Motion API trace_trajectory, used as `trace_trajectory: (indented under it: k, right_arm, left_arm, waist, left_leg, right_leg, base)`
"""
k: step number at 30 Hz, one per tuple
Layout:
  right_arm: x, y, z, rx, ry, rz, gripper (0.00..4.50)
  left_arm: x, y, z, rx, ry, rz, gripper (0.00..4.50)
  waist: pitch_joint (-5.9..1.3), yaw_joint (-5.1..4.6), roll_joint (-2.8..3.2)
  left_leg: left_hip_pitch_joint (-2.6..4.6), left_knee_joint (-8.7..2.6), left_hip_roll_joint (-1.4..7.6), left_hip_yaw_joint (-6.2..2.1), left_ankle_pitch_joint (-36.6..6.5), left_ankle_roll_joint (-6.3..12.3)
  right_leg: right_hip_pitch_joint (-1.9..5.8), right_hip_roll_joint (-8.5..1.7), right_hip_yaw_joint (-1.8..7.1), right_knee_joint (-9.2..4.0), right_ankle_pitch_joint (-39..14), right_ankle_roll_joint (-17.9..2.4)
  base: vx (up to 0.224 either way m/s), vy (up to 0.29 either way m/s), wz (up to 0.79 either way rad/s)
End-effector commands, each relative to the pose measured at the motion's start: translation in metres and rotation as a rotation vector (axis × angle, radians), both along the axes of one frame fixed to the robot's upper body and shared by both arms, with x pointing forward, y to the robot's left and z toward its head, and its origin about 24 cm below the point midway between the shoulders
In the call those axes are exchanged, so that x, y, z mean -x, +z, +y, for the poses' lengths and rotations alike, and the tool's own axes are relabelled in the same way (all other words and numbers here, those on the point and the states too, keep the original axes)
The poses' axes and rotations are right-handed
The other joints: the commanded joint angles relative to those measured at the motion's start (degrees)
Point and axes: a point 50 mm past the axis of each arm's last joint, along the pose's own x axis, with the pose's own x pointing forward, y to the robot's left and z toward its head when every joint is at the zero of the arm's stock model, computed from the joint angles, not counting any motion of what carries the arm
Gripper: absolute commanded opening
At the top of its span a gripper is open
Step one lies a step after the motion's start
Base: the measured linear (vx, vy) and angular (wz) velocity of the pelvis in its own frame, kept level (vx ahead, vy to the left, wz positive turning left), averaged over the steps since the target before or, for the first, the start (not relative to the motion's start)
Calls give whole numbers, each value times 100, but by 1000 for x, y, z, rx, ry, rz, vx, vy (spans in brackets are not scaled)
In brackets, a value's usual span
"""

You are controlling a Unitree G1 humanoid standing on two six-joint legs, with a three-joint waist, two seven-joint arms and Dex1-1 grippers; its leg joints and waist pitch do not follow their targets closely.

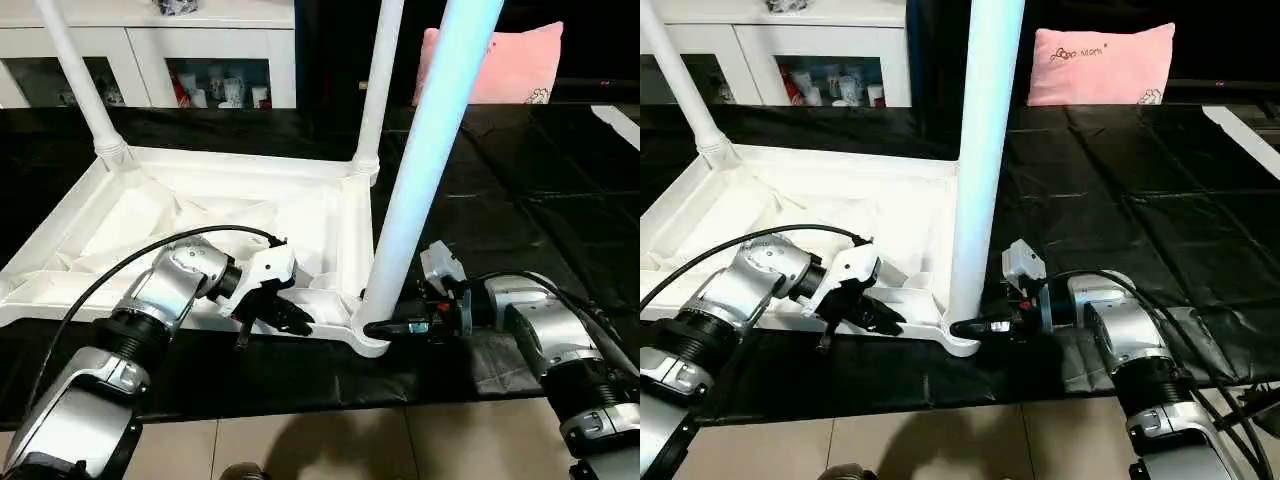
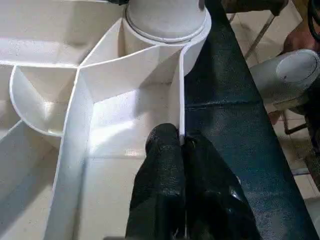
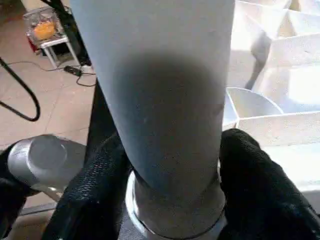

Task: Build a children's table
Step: Rotate leg to tighten

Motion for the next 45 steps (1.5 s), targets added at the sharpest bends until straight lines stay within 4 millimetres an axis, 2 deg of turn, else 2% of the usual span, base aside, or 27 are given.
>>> trace_trajectory:
  k: [1,3,9,12,15,16,17,18,19,21,22,23,24,25,26,28,31,33,34,36,37,40,41,43,45]
  right_arm:
    - [-3,6,2,6,9,-23,235]
    - [-3,5,2,5,13,-20,215]
    - [0,2,3,-11,5,10,204]
    - [1,-5,6,-18,-65,47,203]
    - [-8,-15,10,10,-231,75,202]
    - [-10,-17,11,11,-262,72,202]
    - [-15,-22,18,19,-365,72,202]
    - [-18,-25,22,26,-417,75,202]
    - [-20,-27,24,27,-445,81,202]
    - [-28,-32,37,31,-578,109,202]
    - [-33,-36,48,28,-680,154,201]
    - [-35,-37,51,28,-706,169,201]
    - [-40,-38,68,30,-781,195,201]
    - [-42,-37,81,39,-802,192,201]
    - [-43,-36,85,42,-807,189,201]
    - [-47,-31,104,58,-812,153,201]
    - [-51,-25,113,75,-814,99,201]
    - [-52,-24,112,71,-820,92,201]
    - [-53,-24,109,73,-826,87,255]
    - [-53,-26,105,80,-836,81,268]
    - [-54,-28,93,78,-863,82,285]
    - [-53,-28,78,50,-867,67,313]
    - [-51,-26,69,33,-851,46,321]
    - [-50,-25,64,22,-839,31,333]
    - [-48,-23,54,4,-813,3,353]
  left_arm:
    - [6,5,-12,21,-119,13,0]
    - [6,5,-13,19,-118,12,0]
    - [5,3,-13,16,-99,13,0]
    - [3,-1,-12,12,-28,3,0]
    - [-6,-4,-17,27,96,-22,0]
    - [-7,-4,-18,33,121,-27,0]
    - [-13,-4,-23,49,202,-43,0]
    - [-16,-4,-26,56,242,-50,0]
    - [-18,-4,-28,58,264,-58,0]
    - [-25,-3,-37,74,359,-77,0]
    - [-31,-2,-45,92,435,-84,0]
    - [-32,-1,-47,98,456,-85,0]
    - [-38,1,-59,128,547,-87,0]
    - [-42,3,-68,150,600,-92,0]
    - [-43,4,-71,157,616,-94,0]
    - [-46,6,-82,170,665,-115,0]
    - [-48,6,-87,141,668,-158,0]
    - [-48,5,-86,128,660,-170,0]
    - [-48,4,-84,118,660,-174,0]
    - [-48,3,-81,106,659,-181,0]
    - [-48,0,-74,82,661,-190,0]
    - [-47,-3,-65,72,647,-186,0]
    - [-46,-5,-60,66,631,-182,0]
    - [-45,-6,-56,62,619,-181,0]
    - [-43,-8,-50,39,594,-173,0]
  waist:
    - [-424,-26,1]
    - [-423,-20,5]
    - [-421,-8,-6]
    - [-413,-6,-12]
    - [-395,-13,-4]
    - [-365,-33,-2]
    - [-337,-72,-1]
    - [-344,-91,7]
    - [-342,-151,-4]
    - [-336,-214,3]
    - [-323,-312,13]
    - [-333,-361,4]
    - [-338,-375,-18]
    - [-340,-399,-11]
    - [-342,-416,9]
    - [-357,-404,-13]
    - [-377,-384,-10]
    - [-381,-375,-16]
    - [-382,-366,-22]
    - [-377,-354,-18]
    - [-377,-356,-18]
    - [-372,-353,0]
    - [-365,-341,-15]
    - [-388,-319,-17]
    - [-382,-319,-14]
  left_leg:
    - [21,-299,178,0,-761,456]
    - [24,-300,181,-1,-782,439]
    - [23,-297,174,-1,-823,396]
    - [23,-300,177,0,-856,376]
    - [31,-313,170,-6,-964,295]
    - [53,-334,156,-11,-1173,172]
    - [59,-350,152,-20,-1292,64]
    - [66,-362,148,-39,-1365,11]
    - [78,-373,139,-54,-1509,-37]
    - [58,-390,146,-68,-1529,-48]
    - [98,-384,134,-72,-1722,-108]
    - [100,-374,115,-78,-1739,-105]
    - [97,-367,112,-70,-1697,-71]
    - [92,-357,110,-57,-1639,-53]
    - [98,-350,106,-61,-1579,-62]
    - [78,-344,99,-40,-1399,53]
    - [57,-343,112,-28,-1189,142]
    - [52,-338,102,-19,-1098,212]
    - [47,-335,101,-14,-1045,250]
    - [48,-340,108,-14,-1006,277]
    - [44,-347,117,-19,-998,281]
    - [52,-356,125,-21,-1079,262]
    - [45,-361,119,-20,-1102,290]
    - [36,-351,136,-21,-1015,354]
    - [38,-349,130,-15,-991,342]
  right_leg:
    - [376,-366,354,-369,-580,-1291]
    - [376,-370,355,-374,-633,-1282]
    - [374,-364,356,-384,-782,-1212]
    - [370,-366,356,-397,-874,-1178]
    - [358,-372,350,-431,-1196,-1081]
    - [348,-386,337,-493,-1668,-963]
    - [323,-392,340,-522,-1995,-866]
    - [342,-401,329,-533,-2125,-829]
    - [349,-395,316,-562,-2345,-730]
    - [355,-395,314,-563,-2361,-710]
    - [321,-389,294,-603,-2543,-710]
    - [332,-404,289,-618,-2630,-700]
    - [330,-400,297,-629,-2606,-690]
    - [314,-402,314,-618,-2530,-722]
    - [308,-397,311,-616,-2461,-770]
    - [325,-380,327,-595,-2119,-828]
    - [344,-376,341,-537,-1617,-953]
    - [366,-376,345,-520,-1452,-991]
    - [373,-381,349,-517,-1410,-990]
    - [374,-382,348,-518,-1399,-992]
    - [380,-382,346,-515,-1385,-999]
    - [376,-385,349,-520,-1425,-991]
    - [390,-375,344,-541,-1436,-936]
    - [394,-390,355,-499,-1225,-1000]
    - [395,-381,352,-499,-1209,-1032]
  base:
    - [0,0,0]
    - [0,0,0]
    - [0,0,0]
    - [0,0,0]
    - [0,0,0]
    - [0,0,0]
    - [0,0,0]
    - [0,0,0]
    - [0,0,0]
    - [0,0,0]
    - [0,0,0]
    - [0,0,0]
    - [0,0,0]
    - [0,0,0]
    - [0,0,0]
    - [0,0,0]
    - [0,0,0]
    - [0,0,0]
    - [0,0,0]
    - [0,0,0]
    - [0,0,0]
    - [0,0,0]
    - [0,0,0]
    - [0,0,0]
    - [0,0,0]
